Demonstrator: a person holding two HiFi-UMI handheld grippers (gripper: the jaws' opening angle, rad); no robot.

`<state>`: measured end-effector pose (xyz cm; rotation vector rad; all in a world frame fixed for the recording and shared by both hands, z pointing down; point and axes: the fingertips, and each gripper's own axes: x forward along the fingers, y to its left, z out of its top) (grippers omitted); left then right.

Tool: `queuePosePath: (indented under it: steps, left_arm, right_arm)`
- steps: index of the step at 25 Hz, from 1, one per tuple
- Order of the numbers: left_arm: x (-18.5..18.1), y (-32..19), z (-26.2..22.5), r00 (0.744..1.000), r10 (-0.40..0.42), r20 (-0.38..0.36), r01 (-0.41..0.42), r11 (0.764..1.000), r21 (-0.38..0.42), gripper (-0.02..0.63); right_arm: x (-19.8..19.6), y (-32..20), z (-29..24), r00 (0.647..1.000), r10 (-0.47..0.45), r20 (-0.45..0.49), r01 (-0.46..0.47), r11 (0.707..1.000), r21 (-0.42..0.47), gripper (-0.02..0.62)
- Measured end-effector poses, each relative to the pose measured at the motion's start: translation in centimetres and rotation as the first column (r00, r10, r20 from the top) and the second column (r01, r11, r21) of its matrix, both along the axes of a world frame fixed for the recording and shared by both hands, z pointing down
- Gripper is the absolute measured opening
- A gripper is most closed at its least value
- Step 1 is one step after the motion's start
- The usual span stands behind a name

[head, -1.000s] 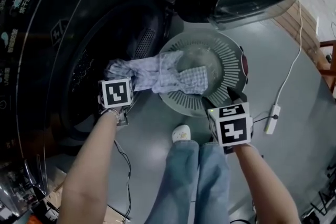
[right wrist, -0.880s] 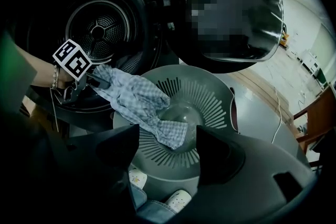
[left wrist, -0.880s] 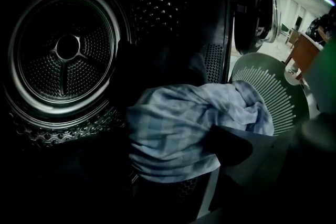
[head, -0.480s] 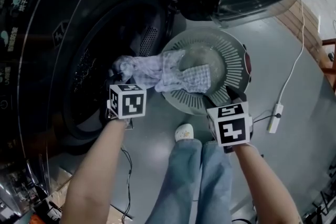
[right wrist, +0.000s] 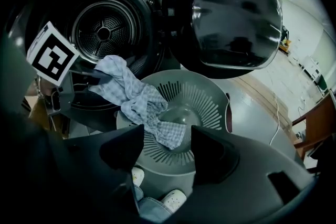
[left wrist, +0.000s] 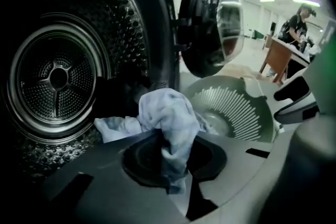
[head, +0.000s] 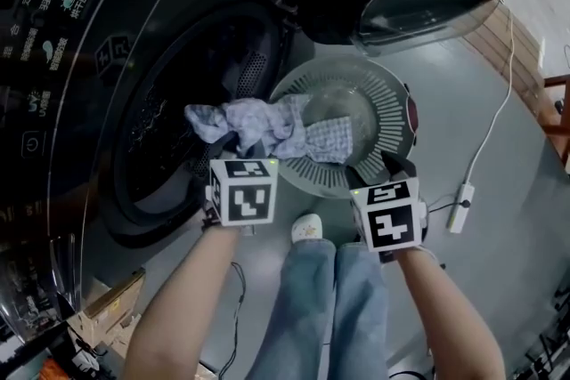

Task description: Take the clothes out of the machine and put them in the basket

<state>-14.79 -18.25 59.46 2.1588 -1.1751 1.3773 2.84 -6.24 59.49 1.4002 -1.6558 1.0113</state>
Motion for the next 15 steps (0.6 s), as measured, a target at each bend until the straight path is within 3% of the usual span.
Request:
queuePosePath:
  steps: [7, 12, 15]
  left_arm:
    - [6.5, 3.9, -1.3, 0.986, 0.018, -0.167, -0.031, 0.997, -0.075, 0.055]
    - [11.2, 5.6, -3.6, 0.922, 0.028, -0.385, -0.079, 0.99, -0.117, 0.055]
    - [13.6, 6.2, -5.1, 0.889, 0.088, -0.45, -0.141, 0.986, -0.086, 0.057]
  right_arm:
    - [2.5, 1.1, -0.8, 1.0, 0.022, -0.011, -0.022, 1.0, 0.008, 0.275]
    - [4.7, 2.0, -1.0, 0.997, 0.078, -0.01, -0.078, 0.997, 0.017, 0.267]
    - [5.8, 2.8, -1.0, 0.994, 0.107, -0.014, -0.107, 0.994, 0.013, 0.258]
